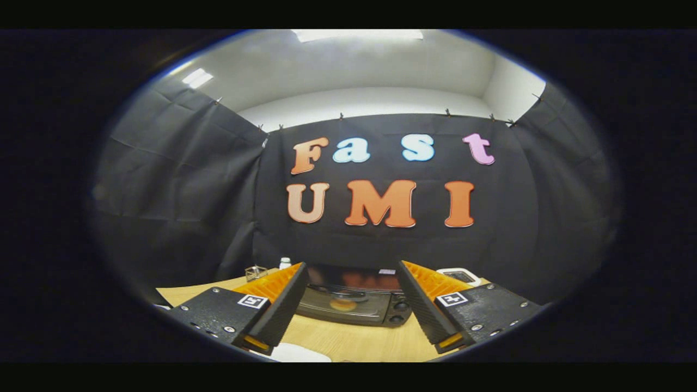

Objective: Open the toaster oven, put the food inside, and close the toaster oven door.

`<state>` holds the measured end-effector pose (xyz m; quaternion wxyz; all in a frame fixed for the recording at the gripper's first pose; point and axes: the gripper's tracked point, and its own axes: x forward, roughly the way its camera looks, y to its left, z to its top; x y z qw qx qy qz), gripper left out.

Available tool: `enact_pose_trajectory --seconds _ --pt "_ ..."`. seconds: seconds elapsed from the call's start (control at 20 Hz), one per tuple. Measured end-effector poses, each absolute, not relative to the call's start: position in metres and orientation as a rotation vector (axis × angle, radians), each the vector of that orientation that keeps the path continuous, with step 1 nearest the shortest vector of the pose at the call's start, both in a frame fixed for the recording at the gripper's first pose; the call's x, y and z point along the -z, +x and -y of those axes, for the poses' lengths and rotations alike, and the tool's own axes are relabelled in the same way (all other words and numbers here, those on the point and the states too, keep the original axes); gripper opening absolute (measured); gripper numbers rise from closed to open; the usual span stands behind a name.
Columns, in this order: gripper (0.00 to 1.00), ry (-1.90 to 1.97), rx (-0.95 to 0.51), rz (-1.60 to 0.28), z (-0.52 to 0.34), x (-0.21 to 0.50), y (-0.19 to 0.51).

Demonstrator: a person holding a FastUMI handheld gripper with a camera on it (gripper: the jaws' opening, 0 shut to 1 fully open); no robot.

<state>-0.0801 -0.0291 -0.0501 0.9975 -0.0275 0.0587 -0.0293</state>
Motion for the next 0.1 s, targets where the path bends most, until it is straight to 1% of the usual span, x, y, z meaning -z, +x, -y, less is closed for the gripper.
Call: enact_pose_trajectory --seconds 0.1 --pt "0.97 -0.038 0.057 -0.103 0.0291 0.0414 -0.0862"
